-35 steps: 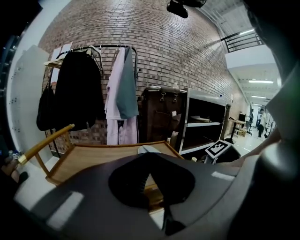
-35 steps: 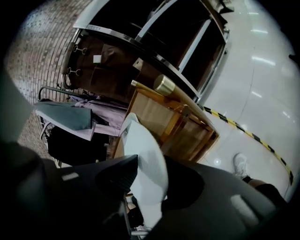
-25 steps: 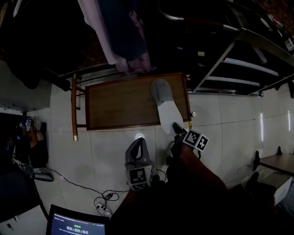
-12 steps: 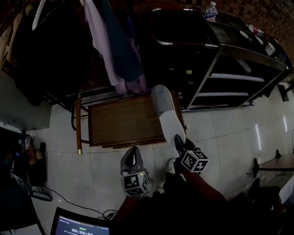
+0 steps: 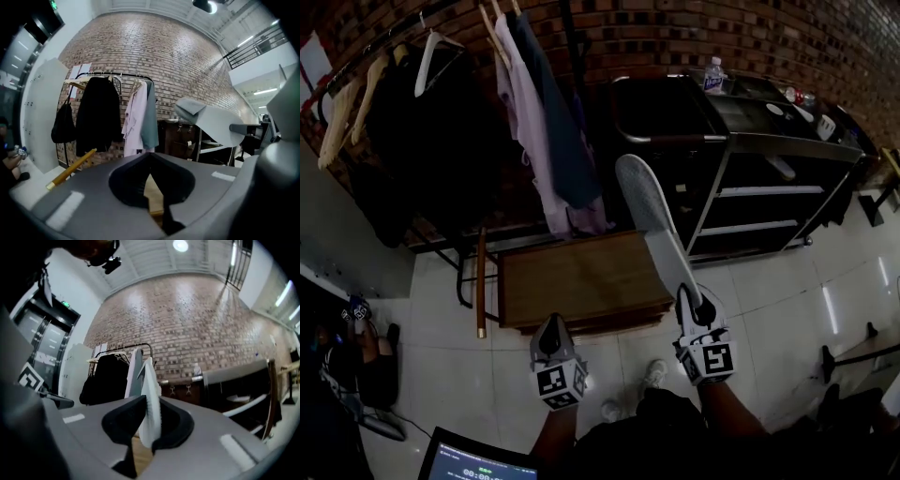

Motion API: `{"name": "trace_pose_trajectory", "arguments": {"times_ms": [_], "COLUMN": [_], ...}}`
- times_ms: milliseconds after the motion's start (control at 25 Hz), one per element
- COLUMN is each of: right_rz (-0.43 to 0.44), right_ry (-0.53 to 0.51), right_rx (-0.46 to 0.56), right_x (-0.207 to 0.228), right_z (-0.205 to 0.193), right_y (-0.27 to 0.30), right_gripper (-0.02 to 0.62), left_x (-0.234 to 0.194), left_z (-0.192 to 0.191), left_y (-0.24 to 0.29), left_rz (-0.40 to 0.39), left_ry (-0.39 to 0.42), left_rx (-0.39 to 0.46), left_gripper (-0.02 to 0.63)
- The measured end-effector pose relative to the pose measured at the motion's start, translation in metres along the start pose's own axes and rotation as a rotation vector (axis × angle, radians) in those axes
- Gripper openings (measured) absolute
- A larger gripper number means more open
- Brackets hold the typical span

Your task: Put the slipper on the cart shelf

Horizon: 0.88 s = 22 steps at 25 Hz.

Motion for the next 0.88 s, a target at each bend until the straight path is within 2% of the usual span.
{"name": "trace_pose_trajectory", "arguments": {"times_ms": [80,200,440,560,760,880], "right_rz": [0.001,0.009,0.001,-0.012,-0.040,-0.061], "right_ry": [-0.116,-0.183,-0.215,-0.210,-0.196,-0.196], "right_rx": [0.080,0.155,0.172,0.187,0.189,0.195], "right_x": [-0.011,-0.023,-0.037,-0.041,-0.046,-0.045], "right_z": [0.031,0.058,0.073,0.079,0.078,0.080], "right_y": [-0.004,-0.012,-0.025,-0.033,-0.051,-0.058], "right_gripper": [0.049,0.050,0.052,0.052,0.054,0.054], "left_x": [-0.007,-0.004,0.014,0.026,0.037,0.039], "left_z": [0.022,0.058,0.105,0.110,0.122,0.122], "left_y": [-0.004,-0.012,-0.034,-0.043,-0.066,-0.069], "left_rz": [-0.010,-0.053,-0.108,-0.135,-0.151,-0.160], "left_ry": [-0.050,-0.057,0.005,0.052,0.055,0.047], "left_rx": [0.032,0.094,0.225,0.240,0.310,0.322], "left_gripper": [0.017,0.017,0.017,0.017,0.017,0.017]}}
Point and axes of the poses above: the fingertips, and each gripper's own axes: y forward along the fingers, x to its right, z out of its top, the point moved 4 cm from there along -y, backward along the fingers, and after that the axes turned 2 degrees about y, right-handed, at the moved point
